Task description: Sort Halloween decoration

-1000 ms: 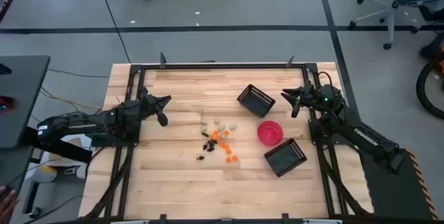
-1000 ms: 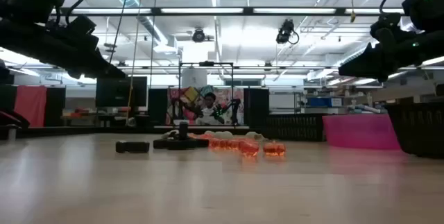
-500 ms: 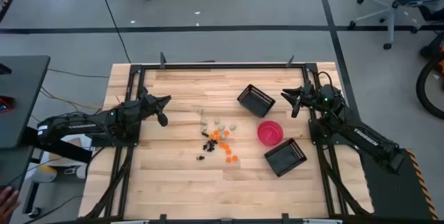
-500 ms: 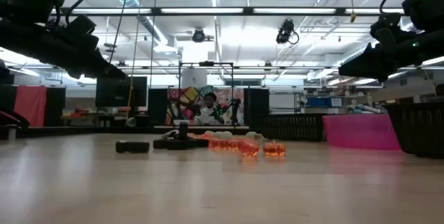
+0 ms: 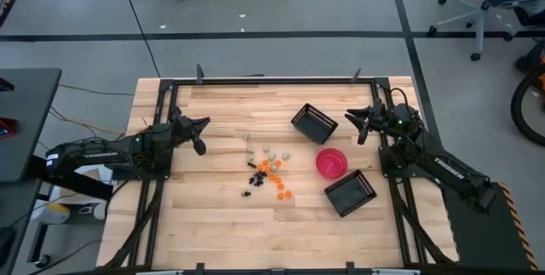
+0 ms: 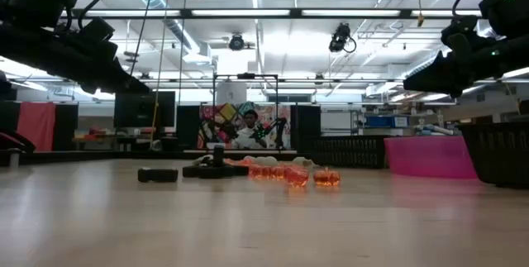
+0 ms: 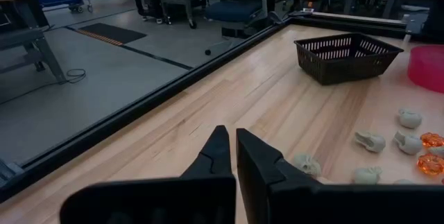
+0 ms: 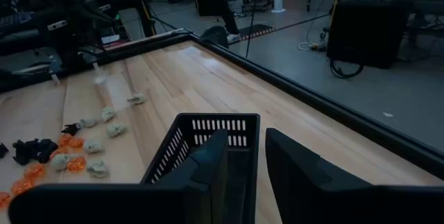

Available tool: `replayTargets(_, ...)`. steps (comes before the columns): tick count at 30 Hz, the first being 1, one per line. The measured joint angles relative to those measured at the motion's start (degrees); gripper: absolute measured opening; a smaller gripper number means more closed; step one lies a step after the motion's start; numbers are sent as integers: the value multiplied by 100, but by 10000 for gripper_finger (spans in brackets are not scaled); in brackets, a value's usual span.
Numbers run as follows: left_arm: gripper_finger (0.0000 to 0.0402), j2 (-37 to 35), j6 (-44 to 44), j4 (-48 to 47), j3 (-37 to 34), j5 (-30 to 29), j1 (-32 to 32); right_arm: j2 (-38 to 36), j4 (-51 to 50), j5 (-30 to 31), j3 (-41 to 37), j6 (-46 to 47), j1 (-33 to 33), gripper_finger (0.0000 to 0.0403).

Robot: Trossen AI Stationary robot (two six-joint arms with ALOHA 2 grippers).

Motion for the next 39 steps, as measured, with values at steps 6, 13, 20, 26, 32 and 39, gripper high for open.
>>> replayTargets(6, 2, 1, 0, -2, 0, 0, 2, -1, -2, -1, 1, 1, 1, 104)
replayTargets(13, 2, -1, 0, -2, 0, 0, 2, -1, -1, 1, 0, 0, 2, 104)
replayTargets(20, 2, -1, 0, -1, 0, -2, 1, 0, 0, -1, 2, -1, 1, 104)
replayTargets(26, 2, 0, 0, 0, 2, 0, 0, -1, -1, 1, 1, 0, 2, 104)
replayTargets(32, 2, -1, 0, 2, 2, -2, 2, -1, -2, 0, 0, 1, 1, 105)
replayTargets(39, 2, -4, -1054, 518, 0, -2, 2, 0, 0, 1, 0, -2, 2, 105)
